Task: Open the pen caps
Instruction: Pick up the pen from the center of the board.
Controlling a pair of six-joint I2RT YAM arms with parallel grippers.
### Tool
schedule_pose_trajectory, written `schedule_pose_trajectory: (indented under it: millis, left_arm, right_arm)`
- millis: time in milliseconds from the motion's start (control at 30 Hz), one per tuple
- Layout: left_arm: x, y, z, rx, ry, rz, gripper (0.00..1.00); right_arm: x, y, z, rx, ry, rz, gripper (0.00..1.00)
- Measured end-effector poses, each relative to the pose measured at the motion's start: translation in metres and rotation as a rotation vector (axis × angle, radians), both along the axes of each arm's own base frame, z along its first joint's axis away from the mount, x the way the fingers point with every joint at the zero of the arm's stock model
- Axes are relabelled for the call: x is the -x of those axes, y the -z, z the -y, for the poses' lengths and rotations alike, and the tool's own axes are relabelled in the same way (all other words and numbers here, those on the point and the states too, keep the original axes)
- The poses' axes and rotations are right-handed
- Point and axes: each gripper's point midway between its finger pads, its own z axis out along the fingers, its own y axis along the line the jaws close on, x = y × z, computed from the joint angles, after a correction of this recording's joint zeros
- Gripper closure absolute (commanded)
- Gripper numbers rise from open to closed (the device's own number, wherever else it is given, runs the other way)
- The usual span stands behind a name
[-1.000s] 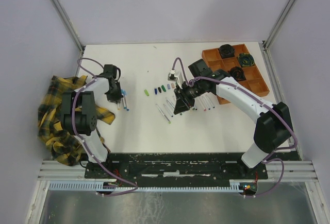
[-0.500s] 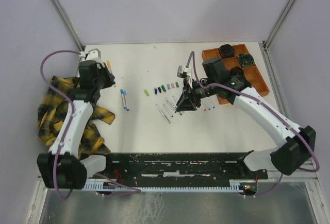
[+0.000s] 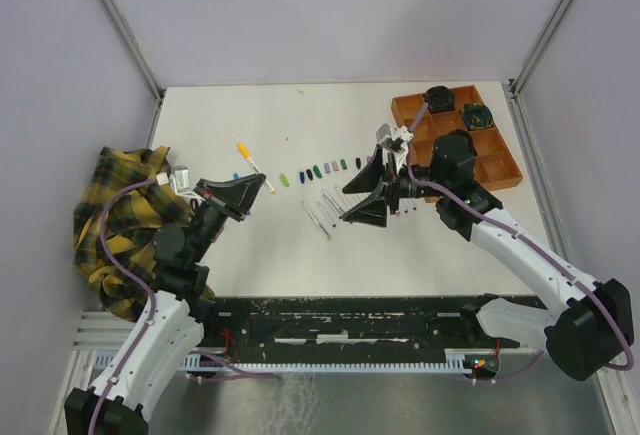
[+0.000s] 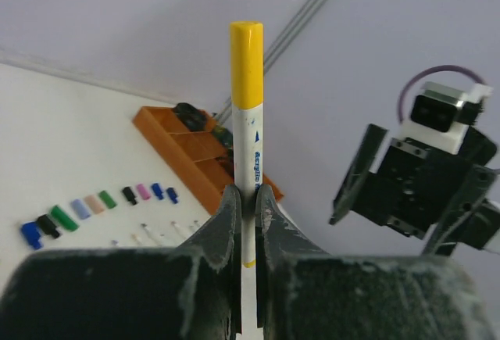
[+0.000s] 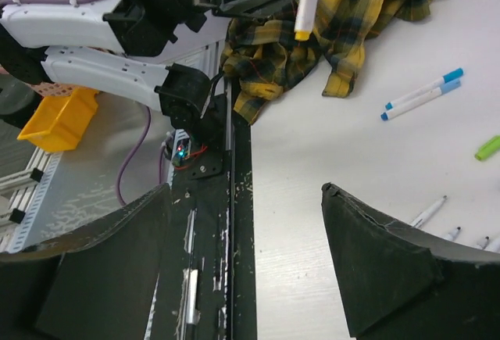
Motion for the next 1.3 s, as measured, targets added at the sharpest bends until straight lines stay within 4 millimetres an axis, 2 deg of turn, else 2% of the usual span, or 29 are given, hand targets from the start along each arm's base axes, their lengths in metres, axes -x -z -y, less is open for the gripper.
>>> schedule_pose_trajectory:
  millis: [100, 267, 467, 667, 867, 1033, 1200, 1300]
  left_arm:
    - [0.016, -0.010, 0.018, 0.080, 0.084, 0.046, 0.97]
    - [0.042, -0.031, 0.052, 0.149, 0.225, 0.110, 0.97]
    - [0.058, -0.021, 0.104, 0.129, 0.330, 0.067, 0.97]
    - [0.061, -0.011, 0.133, 0.067, 0.330, 0.065, 0.97]
    - [0.063, -0.015, 0.137, 0.064, 0.311, 0.093, 0.97]
    - [0.063, -0.010, 0.145, 0.058, 0.315, 0.082, 0.97]
    - [0.063, -0.002, 0.152, 0.046, 0.320, 0.066, 0.97]
    - [0.062, -0.002, 0.151, 0.043, 0.307, 0.071, 0.92]
  right_arm:
    - [-0.002, -0.002, -0.003, -0.059, 0.022, -0.013, 0.14]
    - [-0.002, -0.015, -0.008, -0.134, 0.030, 0.002, 0.15]
    - [0.005, -0.017, -0.016, -0.143, 0.009, 0.017, 0.21]
    - [0.008, 0.007, -0.028, -0.070, -0.014, -0.042, 0.31]
    - [0.007, 0.023, -0.032, -0.013, -0.010, -0.084, 0.40]
    - [0.006, 0.024, -0.033, -0.002, -0.003, -0.093, 0.51]
    - [0.006, 0.023, -0.032, 0.001, -0.001, -0.097, 0.76]
    - [0.007, 0.023, -0.032, 0.009, -0.003, -0.108, 0.86]
